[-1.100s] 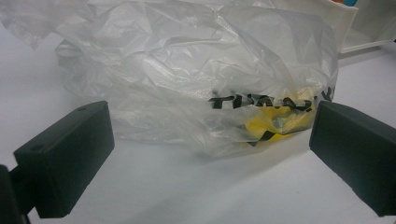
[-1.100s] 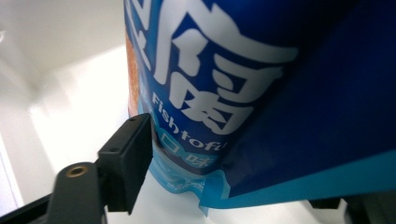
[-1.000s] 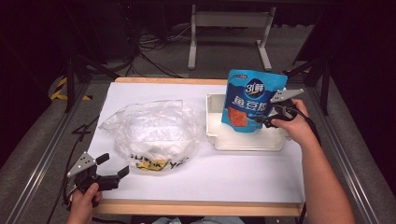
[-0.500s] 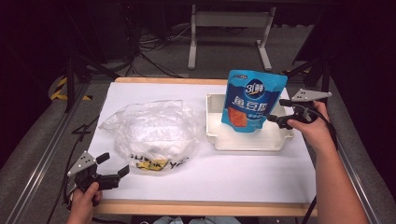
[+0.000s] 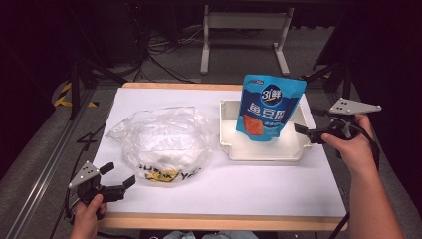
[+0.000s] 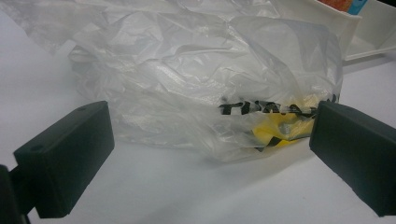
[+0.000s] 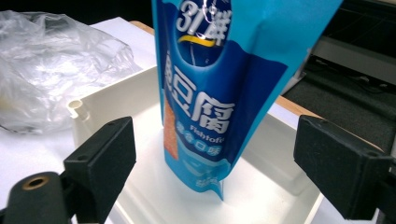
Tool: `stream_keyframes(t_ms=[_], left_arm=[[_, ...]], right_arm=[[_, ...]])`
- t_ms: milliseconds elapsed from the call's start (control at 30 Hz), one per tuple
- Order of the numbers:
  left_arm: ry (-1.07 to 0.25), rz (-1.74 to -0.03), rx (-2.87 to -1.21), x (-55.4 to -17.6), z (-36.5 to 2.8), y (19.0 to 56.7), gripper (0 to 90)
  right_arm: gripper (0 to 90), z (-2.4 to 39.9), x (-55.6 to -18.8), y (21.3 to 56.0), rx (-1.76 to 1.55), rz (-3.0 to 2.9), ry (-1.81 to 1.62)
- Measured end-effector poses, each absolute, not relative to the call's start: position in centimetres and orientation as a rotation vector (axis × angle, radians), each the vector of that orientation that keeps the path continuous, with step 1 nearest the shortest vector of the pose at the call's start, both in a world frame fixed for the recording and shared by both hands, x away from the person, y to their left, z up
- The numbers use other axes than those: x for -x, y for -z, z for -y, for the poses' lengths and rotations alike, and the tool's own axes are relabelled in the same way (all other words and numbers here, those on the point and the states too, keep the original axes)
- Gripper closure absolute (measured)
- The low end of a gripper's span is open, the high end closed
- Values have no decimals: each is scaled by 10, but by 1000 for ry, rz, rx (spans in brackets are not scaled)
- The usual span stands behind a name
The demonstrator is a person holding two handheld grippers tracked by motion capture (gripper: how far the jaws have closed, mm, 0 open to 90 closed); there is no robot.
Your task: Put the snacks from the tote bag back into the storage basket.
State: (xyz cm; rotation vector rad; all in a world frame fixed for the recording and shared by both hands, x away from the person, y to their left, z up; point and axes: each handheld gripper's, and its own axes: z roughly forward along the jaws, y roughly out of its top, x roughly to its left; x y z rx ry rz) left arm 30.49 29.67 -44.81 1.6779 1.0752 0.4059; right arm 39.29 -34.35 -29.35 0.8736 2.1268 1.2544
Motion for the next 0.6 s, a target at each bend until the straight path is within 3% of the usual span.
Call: stream_keyframes(t_ms=[600], left_arm=[[-406,-1048,-1694,-304,-293,447,6]], right_arm=[[130,310,-330,299,-783,-2192,-1377]])
